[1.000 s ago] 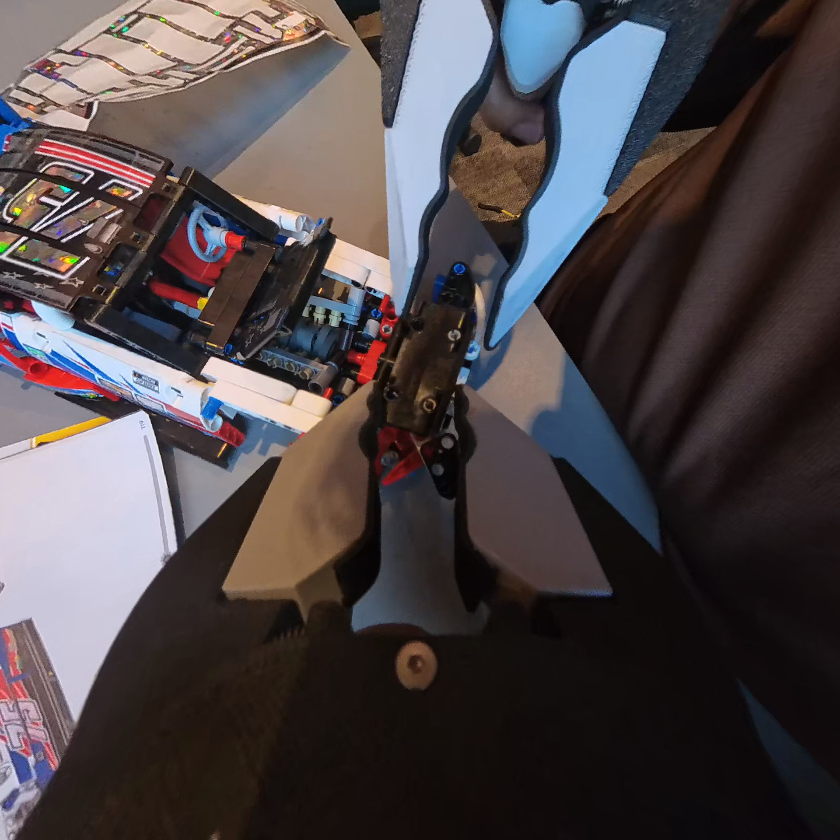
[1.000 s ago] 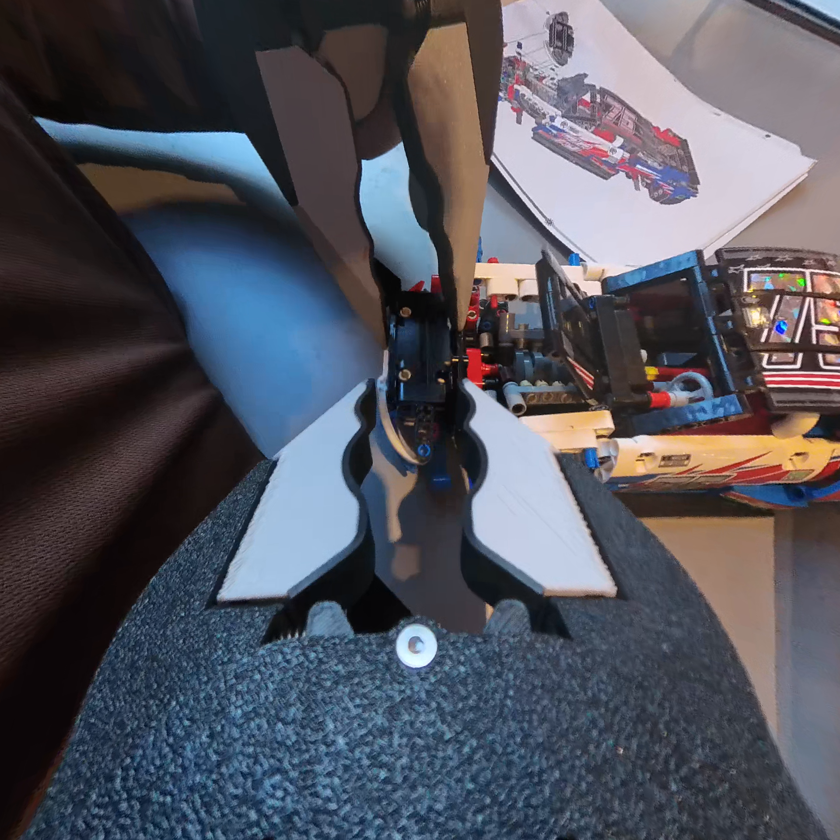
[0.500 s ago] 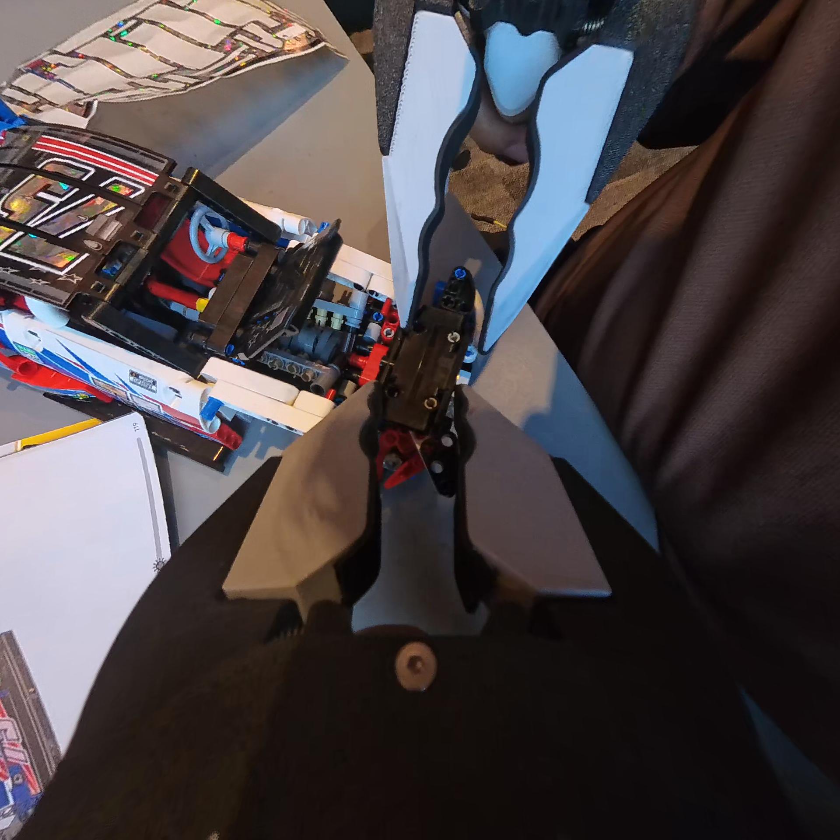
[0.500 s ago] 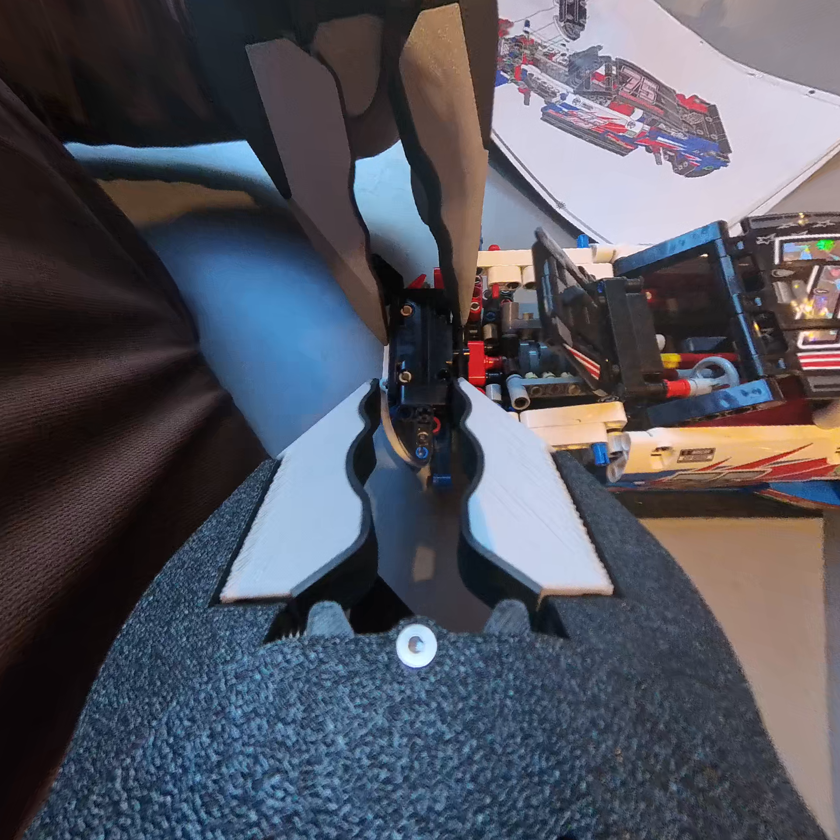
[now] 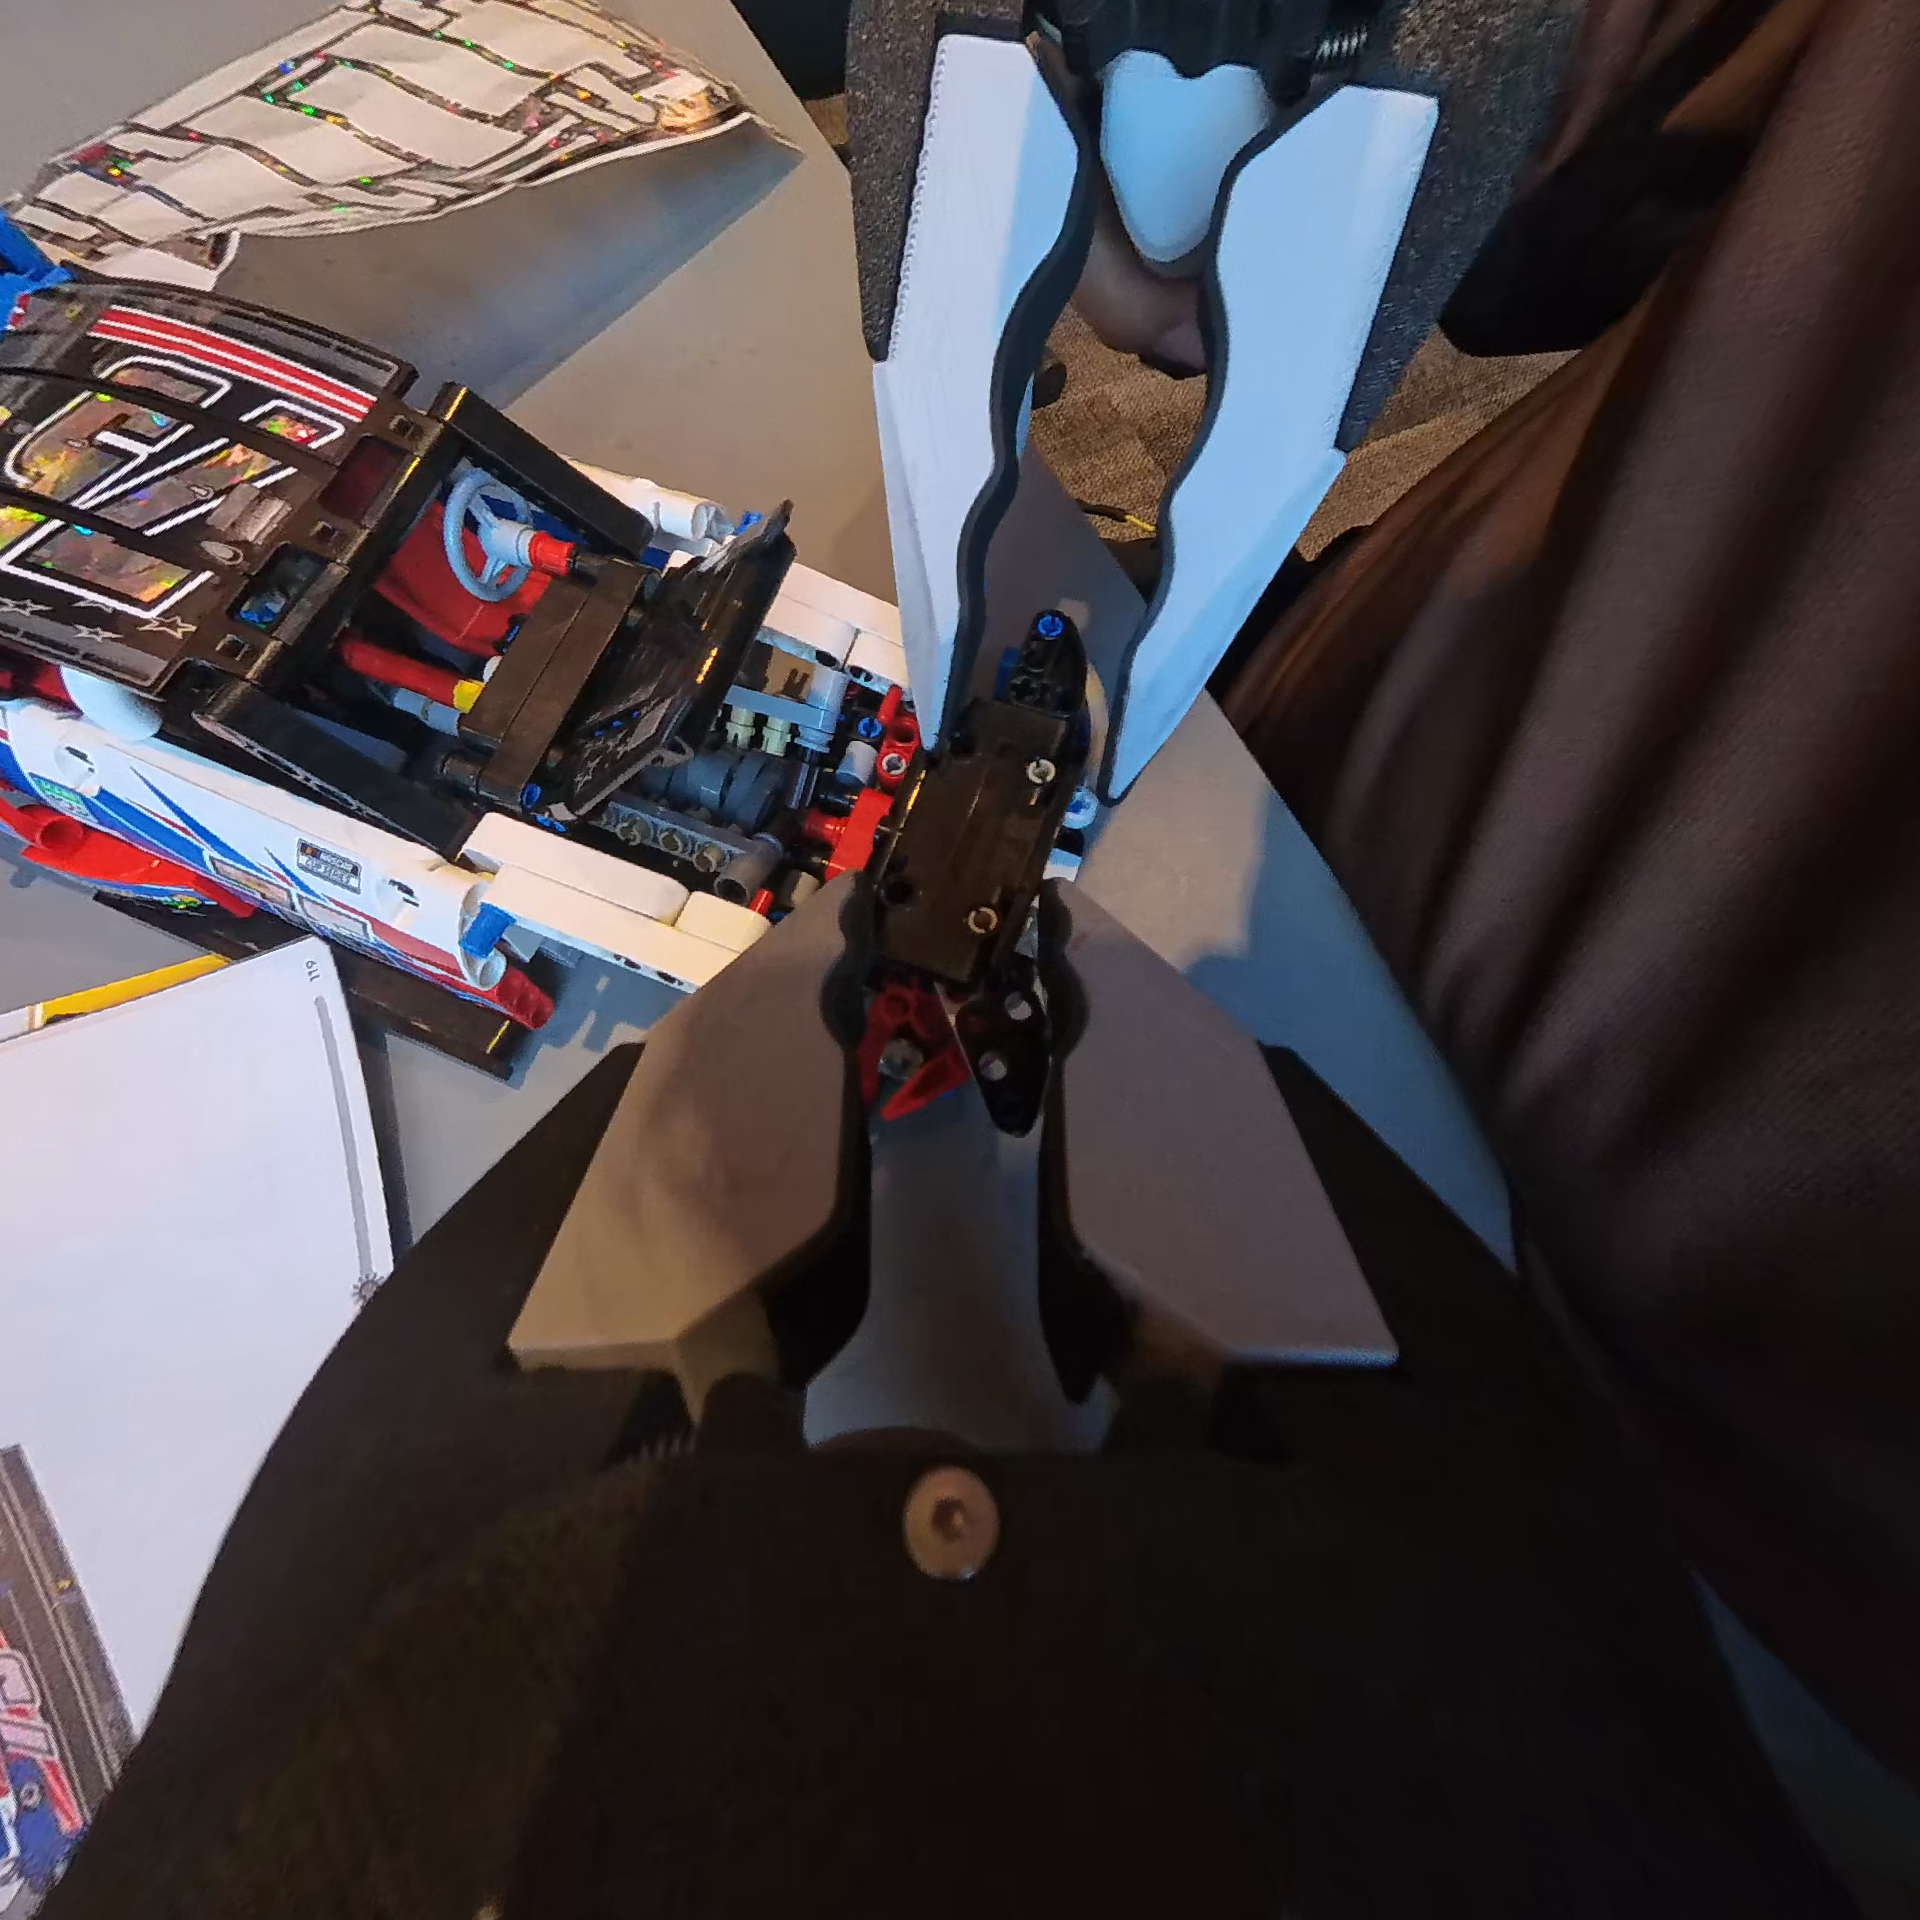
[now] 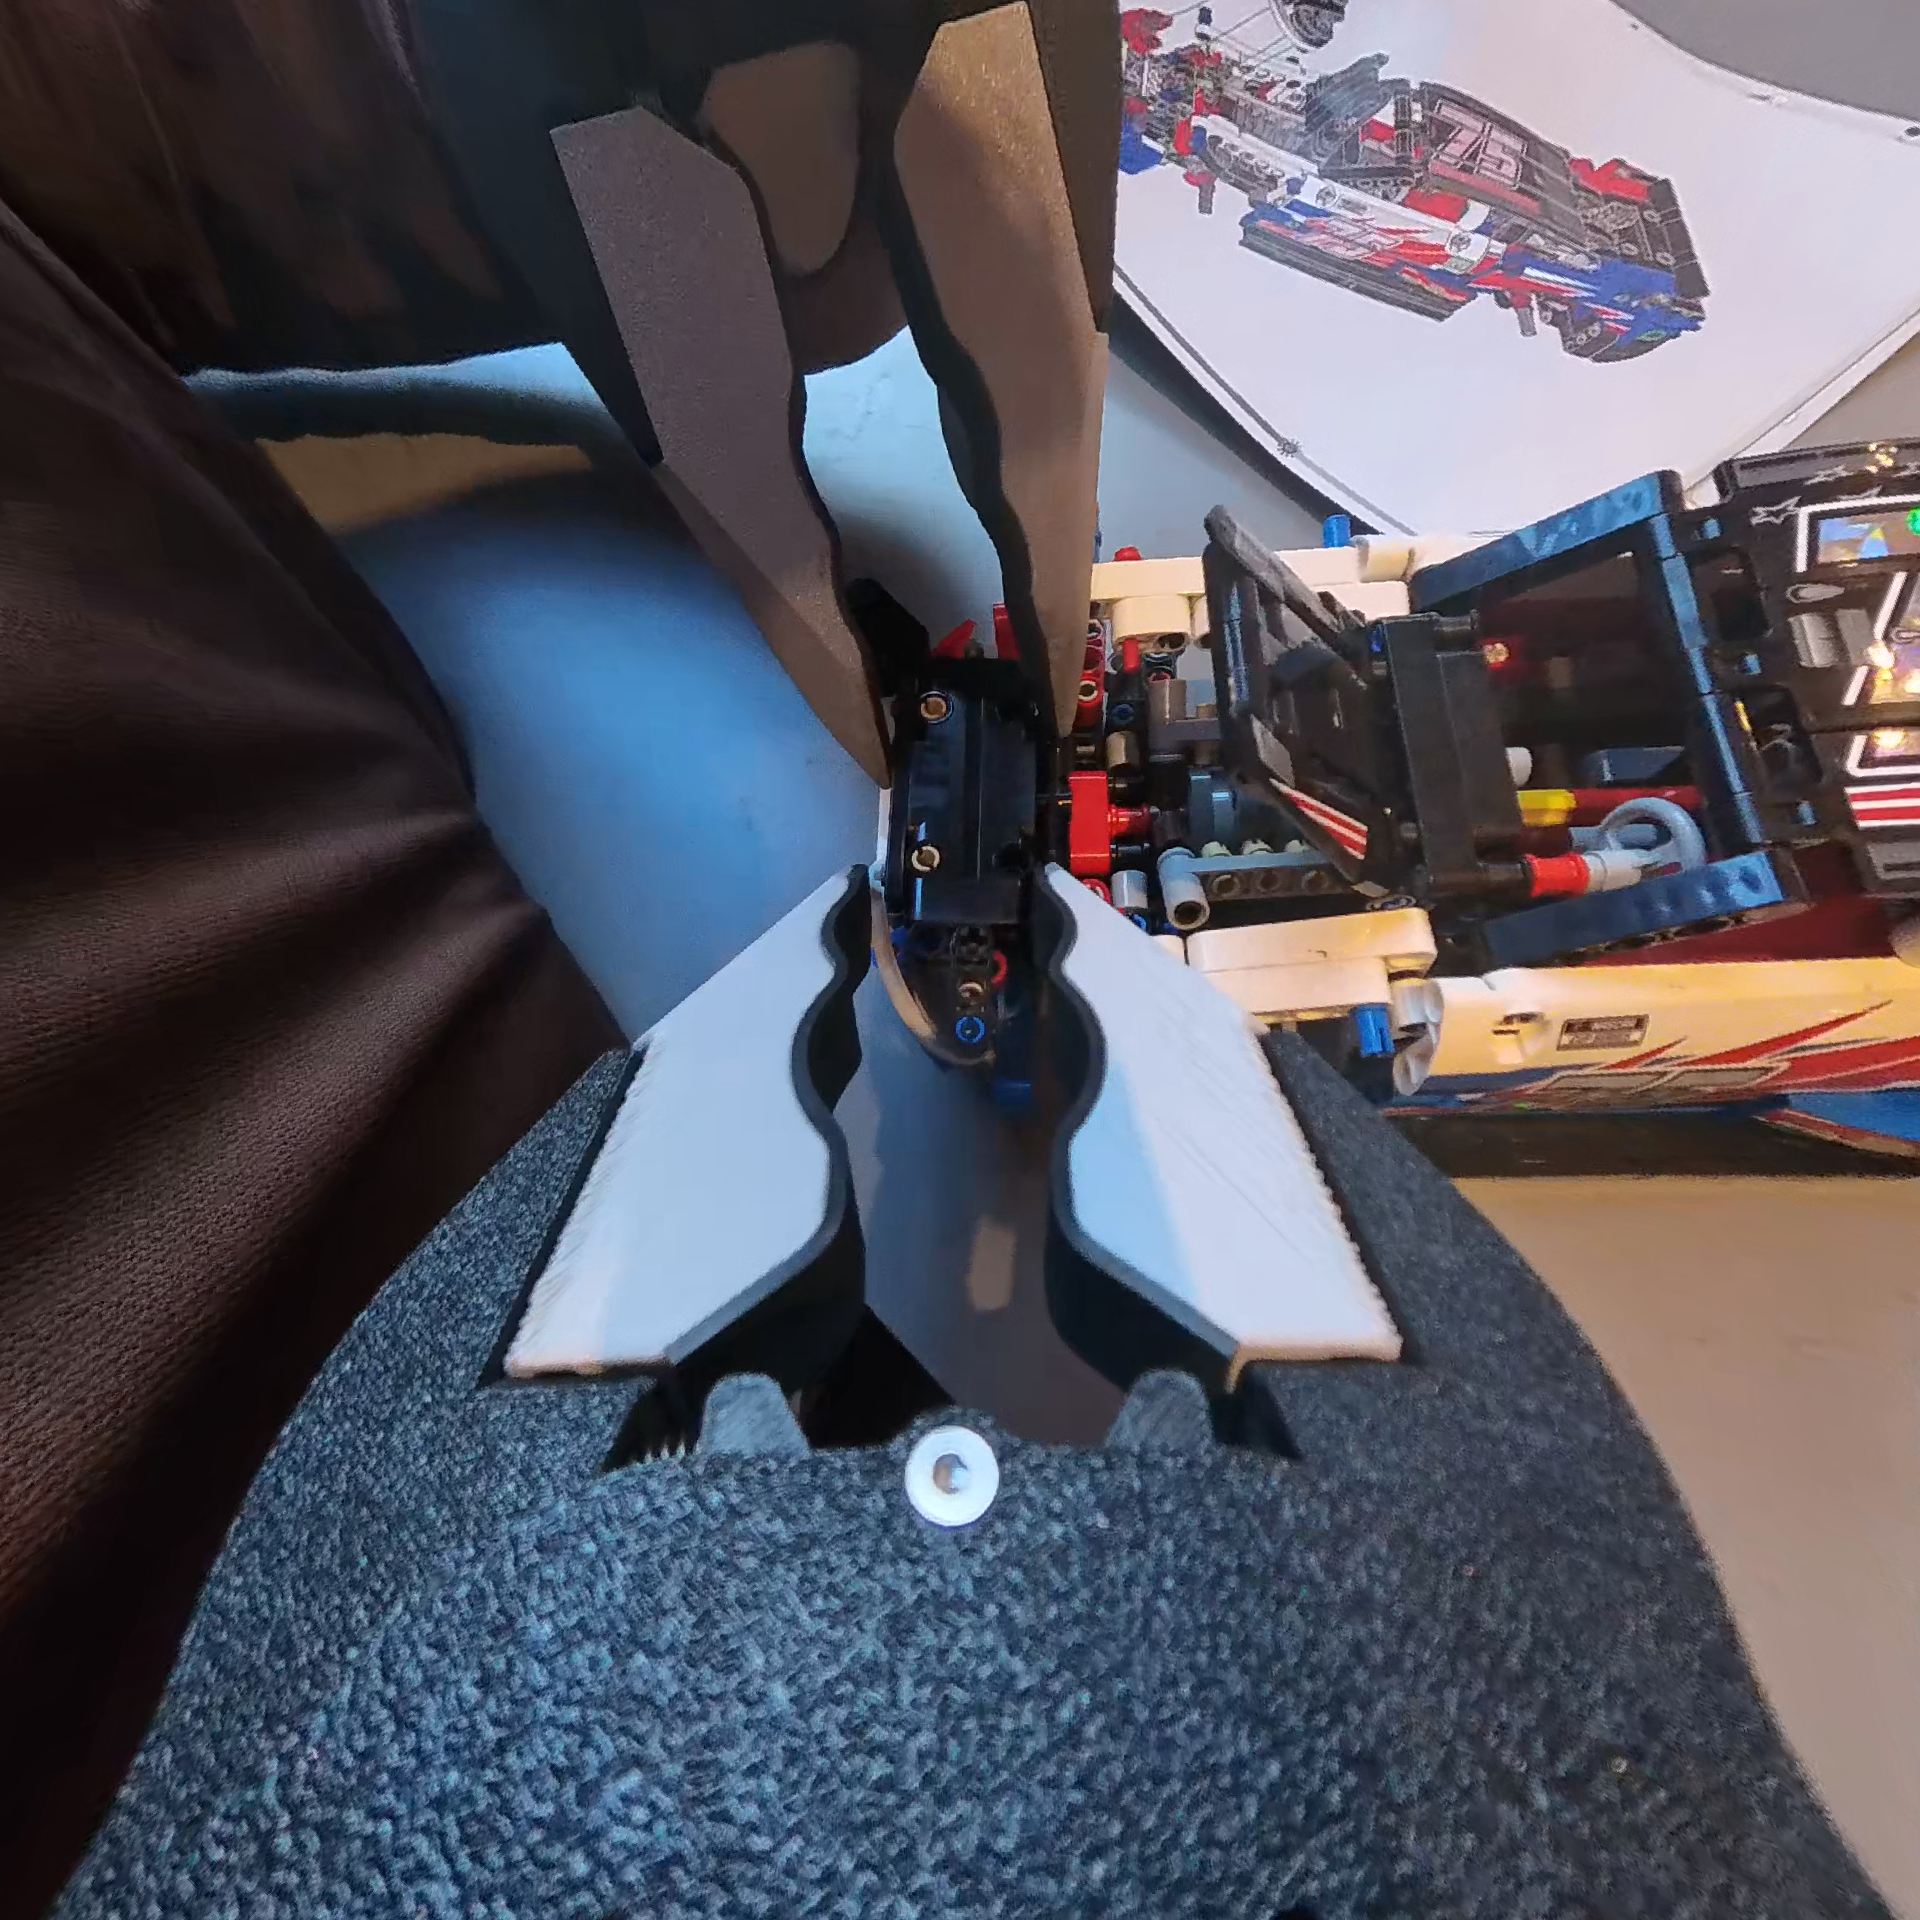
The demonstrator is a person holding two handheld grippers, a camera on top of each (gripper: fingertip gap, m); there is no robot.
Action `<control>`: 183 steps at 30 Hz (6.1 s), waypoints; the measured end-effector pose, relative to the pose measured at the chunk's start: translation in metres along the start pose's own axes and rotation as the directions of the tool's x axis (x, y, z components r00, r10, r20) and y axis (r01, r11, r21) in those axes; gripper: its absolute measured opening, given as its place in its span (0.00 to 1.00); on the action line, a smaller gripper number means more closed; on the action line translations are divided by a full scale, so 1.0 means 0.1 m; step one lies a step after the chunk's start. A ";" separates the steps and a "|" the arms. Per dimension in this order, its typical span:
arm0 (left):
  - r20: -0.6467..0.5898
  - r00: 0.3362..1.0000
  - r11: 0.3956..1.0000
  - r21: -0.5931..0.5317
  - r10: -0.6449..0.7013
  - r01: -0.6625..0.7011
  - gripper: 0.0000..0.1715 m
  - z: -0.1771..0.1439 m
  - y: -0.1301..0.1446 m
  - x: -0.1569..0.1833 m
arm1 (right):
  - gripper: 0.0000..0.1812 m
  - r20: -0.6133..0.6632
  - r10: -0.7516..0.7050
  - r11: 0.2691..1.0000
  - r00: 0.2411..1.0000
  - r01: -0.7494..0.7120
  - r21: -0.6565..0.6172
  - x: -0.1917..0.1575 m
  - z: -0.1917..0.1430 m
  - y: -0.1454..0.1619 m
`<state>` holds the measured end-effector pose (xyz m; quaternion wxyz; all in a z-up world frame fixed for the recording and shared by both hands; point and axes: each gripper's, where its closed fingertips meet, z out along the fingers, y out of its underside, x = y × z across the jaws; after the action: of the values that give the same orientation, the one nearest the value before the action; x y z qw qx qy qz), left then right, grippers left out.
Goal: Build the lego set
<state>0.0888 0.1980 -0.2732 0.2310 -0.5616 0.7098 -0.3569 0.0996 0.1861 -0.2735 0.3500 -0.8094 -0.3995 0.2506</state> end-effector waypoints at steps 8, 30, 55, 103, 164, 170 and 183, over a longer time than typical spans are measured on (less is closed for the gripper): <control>0.005 1.000 1.000 -0.009 0.017 -0.017 0.17 -0.02 0.02 -0.01 | 0.17 -0.018 -0.019 1.000 1.000 0.019 -0.025 0.00 0.03 -0.01; 0.033 0.999 1.000 0.014 -0.015 0.015 0.18 -0.06 0.03 -0.05 | 0.18 -0.063 -0.058 0.997 0.996 0.054 -0.053 0.02 -0.01 0.06; 0.387 0.921 0.993 -0.119 0.049 -0.003 0.07 -0.15 0.41 0.05 | 0.09 0.090 0.183 0.982 0.979 -0.186 0.025 0.01 -0.09 0.13; 0.024 0.987 0.983 0.094 -0.161 0.158 0.09 -0.31 0.32 -0.16 | 0.09 0.119 0.024 1.000 0.993 -0.023 -0.009 0.07 -0.20 0.19; 0.070 0.978 0.977 -0.098 0.197 -0.190 0.16 -0.05 0.08 -0.03 | 0.15 -0.086 -0.191 0.982 0.978 0.189 -0.023 0.05 0.01 0.03; 0.032 0.987 0.986 -0.049 0.158 -0.156 0.16 -0.07 0.02 -0.03 | 0.15 -0.061 -0.104 0.994 0.993 0.105 0.016 0.05 -0.02 0.02; 0.004 0.992 0.992 -0.023 0.125 -0.125 0.15 -0.10 0.06 -0.01 | 0.15 -0.039 -0.057 0.998 0.998 0.058 0.031 0.02 0.00 -0.01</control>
<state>0.0784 0.2024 -0.2712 0.2483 -0.5196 0.7470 -0.3324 0.1002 0.1888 -0.2731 0.3775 -0.7965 -0.4119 0.2312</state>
